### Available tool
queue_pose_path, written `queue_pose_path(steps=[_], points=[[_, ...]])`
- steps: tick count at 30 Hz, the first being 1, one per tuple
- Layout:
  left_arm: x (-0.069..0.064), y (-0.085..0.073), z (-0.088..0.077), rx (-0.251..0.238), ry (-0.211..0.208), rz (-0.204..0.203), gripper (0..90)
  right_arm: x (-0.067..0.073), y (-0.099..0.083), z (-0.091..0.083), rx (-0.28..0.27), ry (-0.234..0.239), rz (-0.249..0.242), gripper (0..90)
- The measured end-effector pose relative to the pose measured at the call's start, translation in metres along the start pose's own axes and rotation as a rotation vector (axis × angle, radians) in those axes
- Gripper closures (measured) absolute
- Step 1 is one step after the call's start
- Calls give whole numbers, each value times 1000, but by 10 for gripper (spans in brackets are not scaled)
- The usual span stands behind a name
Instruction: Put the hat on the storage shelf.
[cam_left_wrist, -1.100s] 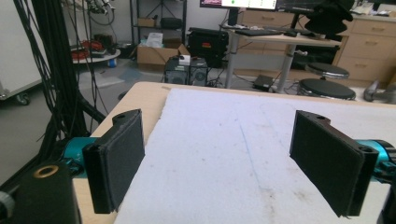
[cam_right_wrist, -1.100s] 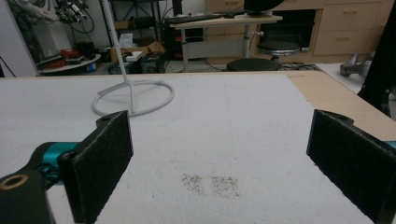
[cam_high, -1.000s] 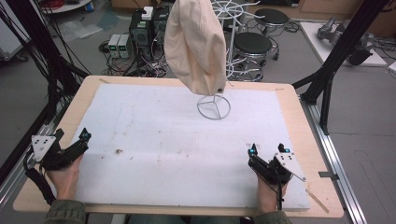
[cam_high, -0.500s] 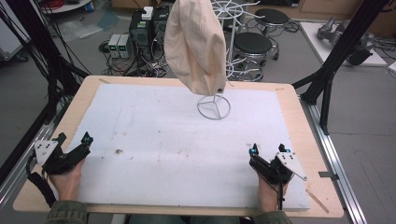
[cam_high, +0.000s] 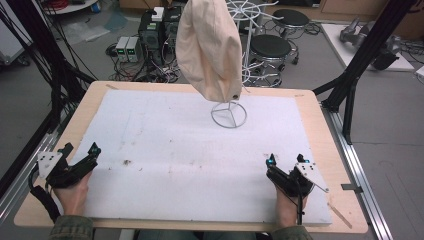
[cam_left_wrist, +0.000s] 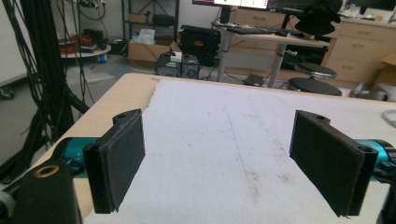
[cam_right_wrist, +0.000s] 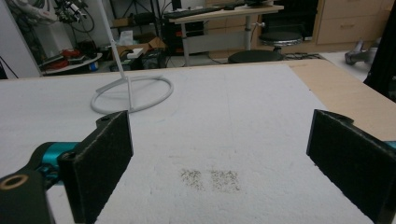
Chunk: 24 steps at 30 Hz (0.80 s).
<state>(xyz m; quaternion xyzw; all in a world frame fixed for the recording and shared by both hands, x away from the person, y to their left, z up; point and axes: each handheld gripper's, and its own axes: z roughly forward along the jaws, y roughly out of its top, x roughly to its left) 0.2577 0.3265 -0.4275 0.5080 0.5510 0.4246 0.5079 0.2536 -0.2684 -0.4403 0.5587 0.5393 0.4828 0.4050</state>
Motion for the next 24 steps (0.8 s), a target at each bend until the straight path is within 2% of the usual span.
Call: queue_pose_path(steps=[12, 24], points=[[0, -2, 1, 8, -8, 4, 185, -1, 0, 0, 8, 11, 25, 61], [0, -4, 1, 9, -19, -7, 188, -2, -1, 1, 9, 12, 24, 61]])
